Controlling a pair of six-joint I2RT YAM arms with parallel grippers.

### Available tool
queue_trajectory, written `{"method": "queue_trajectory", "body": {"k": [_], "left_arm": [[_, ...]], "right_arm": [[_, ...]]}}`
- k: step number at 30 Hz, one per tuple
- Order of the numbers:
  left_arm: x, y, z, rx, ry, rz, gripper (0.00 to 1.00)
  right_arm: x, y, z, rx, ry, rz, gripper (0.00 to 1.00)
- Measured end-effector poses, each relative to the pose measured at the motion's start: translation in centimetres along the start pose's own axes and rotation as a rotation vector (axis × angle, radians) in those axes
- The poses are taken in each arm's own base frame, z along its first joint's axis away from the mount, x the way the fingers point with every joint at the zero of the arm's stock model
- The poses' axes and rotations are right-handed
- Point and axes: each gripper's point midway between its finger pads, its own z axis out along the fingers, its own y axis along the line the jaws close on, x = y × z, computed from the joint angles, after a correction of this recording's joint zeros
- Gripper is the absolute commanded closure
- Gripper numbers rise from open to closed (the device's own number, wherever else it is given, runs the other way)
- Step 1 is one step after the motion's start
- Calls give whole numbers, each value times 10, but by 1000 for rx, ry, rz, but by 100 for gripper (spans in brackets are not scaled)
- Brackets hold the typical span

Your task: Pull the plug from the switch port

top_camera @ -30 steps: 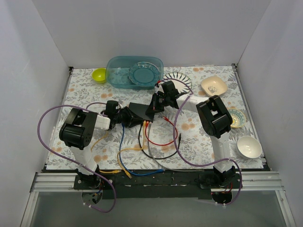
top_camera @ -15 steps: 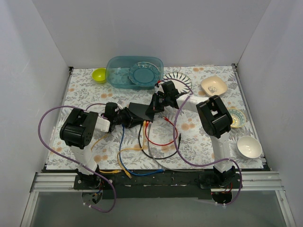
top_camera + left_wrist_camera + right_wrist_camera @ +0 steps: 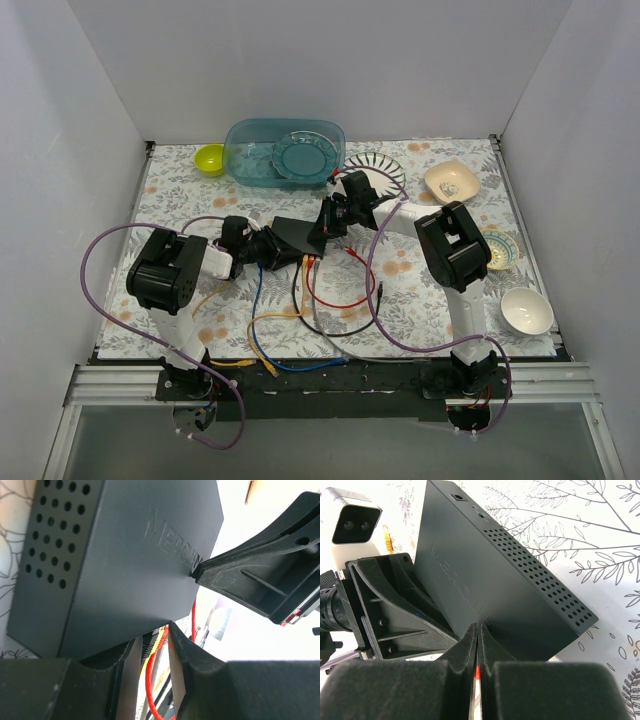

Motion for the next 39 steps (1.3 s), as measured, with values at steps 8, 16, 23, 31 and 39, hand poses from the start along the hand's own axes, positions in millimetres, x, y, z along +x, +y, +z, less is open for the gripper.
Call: {"method": "queue_trajectory", "body": {"k": [8,16,23,31,39], "left_arm": [[3,5,-1,-9,10,61,88],[3,5,-1,-5,10,94,100],[5,6,-2,-8,13,101,100],[41,21,-28,-58,97,58,100],[10,43,-74,-266,-89,-42,100]], "right_arm": [[0,0,0,-1,0,0,95],[0,0,0,-1,0,0,95],[0,-1,0,-7,-3,0,95],[0,-1,0,-18,-6,10,95],[-1,-2,-1,-24,-11,15,95]]}}
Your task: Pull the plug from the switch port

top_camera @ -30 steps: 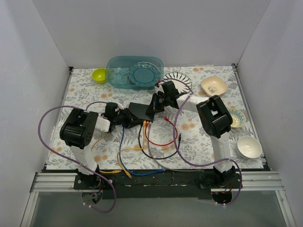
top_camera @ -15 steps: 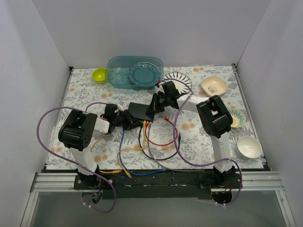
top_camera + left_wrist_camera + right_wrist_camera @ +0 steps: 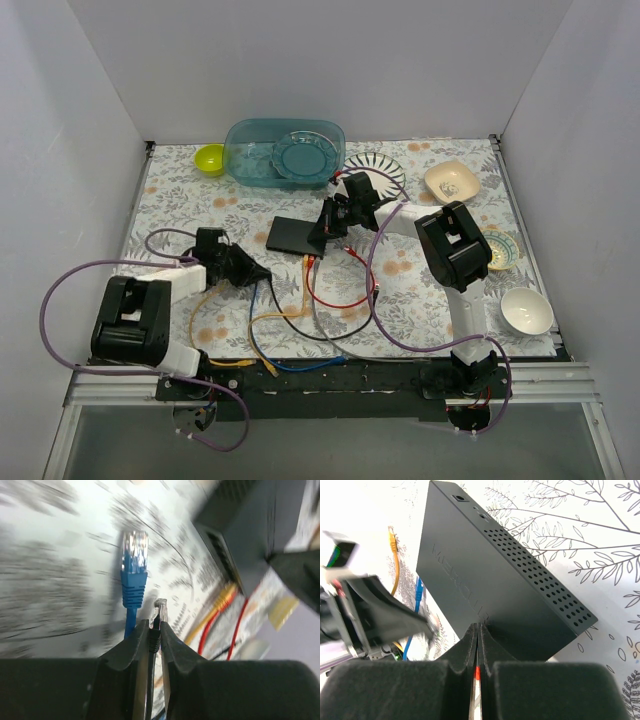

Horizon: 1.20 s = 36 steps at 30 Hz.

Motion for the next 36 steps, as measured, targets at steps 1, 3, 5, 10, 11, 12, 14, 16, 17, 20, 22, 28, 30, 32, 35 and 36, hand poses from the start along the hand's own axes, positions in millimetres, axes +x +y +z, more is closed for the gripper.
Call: {"method": "queue_trajectory", "body": {"k": [1,3,5,10,11,12,14,16,17,20,22,28,30,32,35,36], "left_arm": [[-13,7,-7,-39,-49,-27,100],[-34,20,-20,-105,-123,-71,79],[-51,34,-32,-174,-192,-105,55],[-54,28,-44,-164,-222,-79,30],[-54,23,-44,-138,-218,-74,20],[-54,16,-44,-108,-212,-66,20],[-52,0,-40,-34,-190,-40,20],[-44,-17,-32,33,-149,2,24],[-38,-24,-27,54,-123,24,26],[-14,-45,-8,118,-25,95,36],[-2,-53,2,148,24,114,45],[15,-69,22,224,112,120,53],[19,-79,26,249,129,138,55],[23,-88,30,272,144,154,57],[30,-92,35,288,166,168,57],[32,-91,36,286,172,166,57]], "right_arm": [[0,-1,0,-1,0,0,95],[0,0,-1,-2,-3,-2,95],[1,-1,-1,-1,-3,-1,95],[2,-1,-2,0,-3,-1,95],[2,-1,-2,1,-4,-2,95],[2,-1,-2,1,-4,-2,95],[2,-1,-2,2,-4,-2,95],[2,-1,-2,3,-5,-2,95],[2,-1,-2,3,-5,-2,95],[2,-1,-2,3,-5,-1,95],[2,-1,-2,4,-5,-1,95],[2,-1,-2,5,-5,0,95],[2,-1,-2,5,-5,0,95],[2,-1,-2,5,-5,0,95],[1,-1,-2,5,-5,0,95],[2,-1,-2,6,-5,0,95]]}}
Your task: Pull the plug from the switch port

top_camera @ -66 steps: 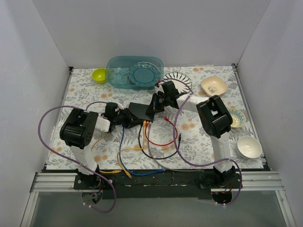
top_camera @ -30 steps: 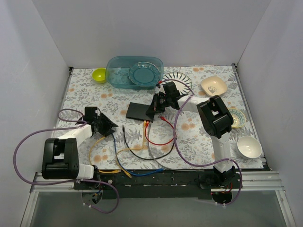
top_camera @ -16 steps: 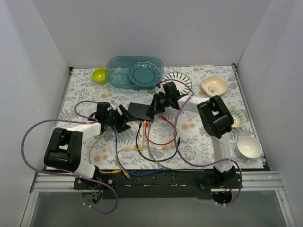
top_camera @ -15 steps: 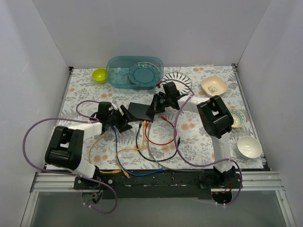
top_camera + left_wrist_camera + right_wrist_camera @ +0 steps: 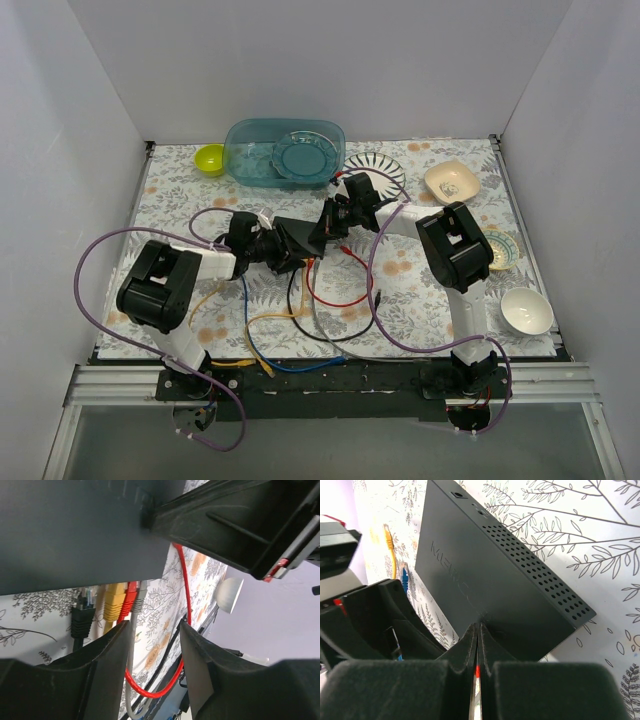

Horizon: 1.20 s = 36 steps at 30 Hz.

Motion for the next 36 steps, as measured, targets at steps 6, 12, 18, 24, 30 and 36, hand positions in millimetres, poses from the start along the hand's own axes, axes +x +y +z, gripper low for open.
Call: {"method": "queue_trajectory", "body": {"k": [6,12,18,24,30,36], "left_arm": [[3,16,3,-44,-1,-26,55],[-3,25,4,-104,-36,-28,53],[-5,26,6,-144,-37,-6,51],[-6,26,7,-144,-40,-14,54],[-12,29,9,-168,-70,-51,56],[-30,34,11,-179,-118,-77,56]], "right_arm": [[0,0,0,0,0,1,95],[0,0,0,1,1,1,95],[-1,0,0,3,2,2,95],[-1,-1,0,0,7,5,95],[-3,-2,-1,2,2,7,95],[-7,-5,-4,4,-6,11,95]]}}
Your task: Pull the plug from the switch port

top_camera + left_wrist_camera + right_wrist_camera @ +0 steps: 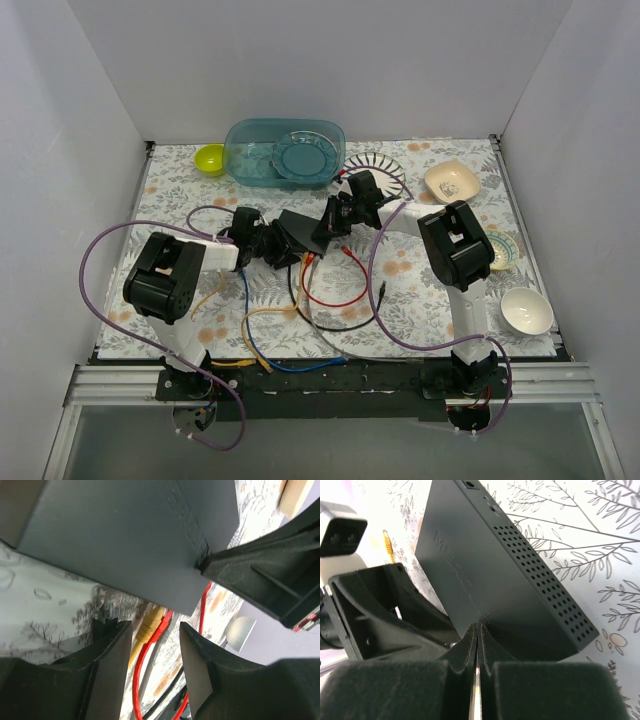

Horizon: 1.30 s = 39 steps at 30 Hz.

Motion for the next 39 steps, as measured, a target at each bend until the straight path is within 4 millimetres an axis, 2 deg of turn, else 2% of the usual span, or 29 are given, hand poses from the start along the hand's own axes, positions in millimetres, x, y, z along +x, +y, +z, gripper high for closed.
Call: {"method": "queue_trajectory", "body": {"k": [6,11,18,26,35,39], "left_arm": [[-21,-6,12,32,-36,-14,57],[-23,-7,14,50,-26,-10,60],[-18,-7,14,114,-8,41,62],[-3,-8,10,207,43,93,60],[-1,-5,13,199,61,128,74],[-1,-3,16,185,74,115,75]], "right_arm": [[1,0,0,-1,3,2,95],[-1,-2,-1,-1,0,-3,95],[-2,-3,-2,-2,-1,-10,95],[-3,-2,0,-16,9,-10,95],[-3,-3,0,-17,13,-8,95],[-3,-3,0,-16,13,-7,95]]}}
